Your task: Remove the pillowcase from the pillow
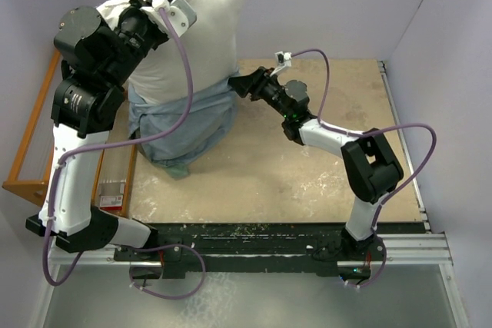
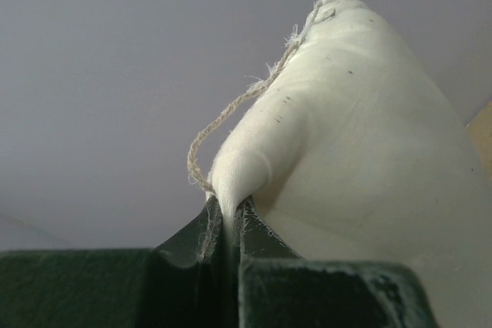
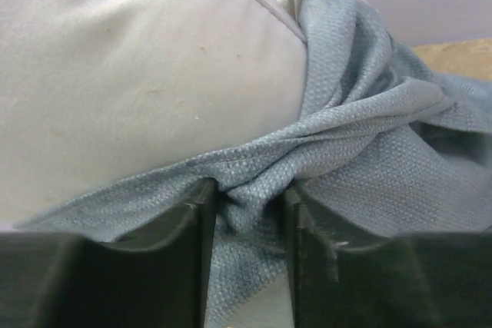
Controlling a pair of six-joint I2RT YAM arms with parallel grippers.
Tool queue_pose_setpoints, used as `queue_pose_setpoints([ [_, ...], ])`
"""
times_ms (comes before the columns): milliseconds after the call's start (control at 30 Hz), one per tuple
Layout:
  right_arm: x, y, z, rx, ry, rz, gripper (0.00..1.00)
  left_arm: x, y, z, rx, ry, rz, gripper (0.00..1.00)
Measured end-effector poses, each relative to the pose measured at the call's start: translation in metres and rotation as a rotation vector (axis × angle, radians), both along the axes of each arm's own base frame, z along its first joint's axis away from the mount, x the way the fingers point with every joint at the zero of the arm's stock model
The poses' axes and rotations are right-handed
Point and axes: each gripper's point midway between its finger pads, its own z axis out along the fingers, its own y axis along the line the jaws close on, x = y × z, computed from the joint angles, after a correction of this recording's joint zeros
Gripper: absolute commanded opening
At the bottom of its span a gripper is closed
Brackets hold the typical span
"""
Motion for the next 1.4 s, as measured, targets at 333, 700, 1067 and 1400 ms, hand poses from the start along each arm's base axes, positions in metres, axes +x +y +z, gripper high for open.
queue_pose_setpoints([
  [333,-0.012,-0.007,-0.039,0.038,0.125,-0.015,0.04,-0.004,0.002,-0.003,0.002,0.005,0.0,0.0],
  [700,-0.04,-0.031,-0.147,-0.12,0.322,-0.137,0.0,0.019,0.01,0.005,-0.069,0.011,0.096,0.0],
  [1067,-0.067,-0.038,-0.166,-0.483,0.307,-0.136,0.63,0.015,-0.007,-0.001,-0.242,0.082,-0.005,0.0],
  [1400,-0.109,-0.128,0.23,-0.32,-0.582,-0.233,0.82,-0.036,-0.053,-0.017,-0.27,0.178,-0.34,0.0],
])
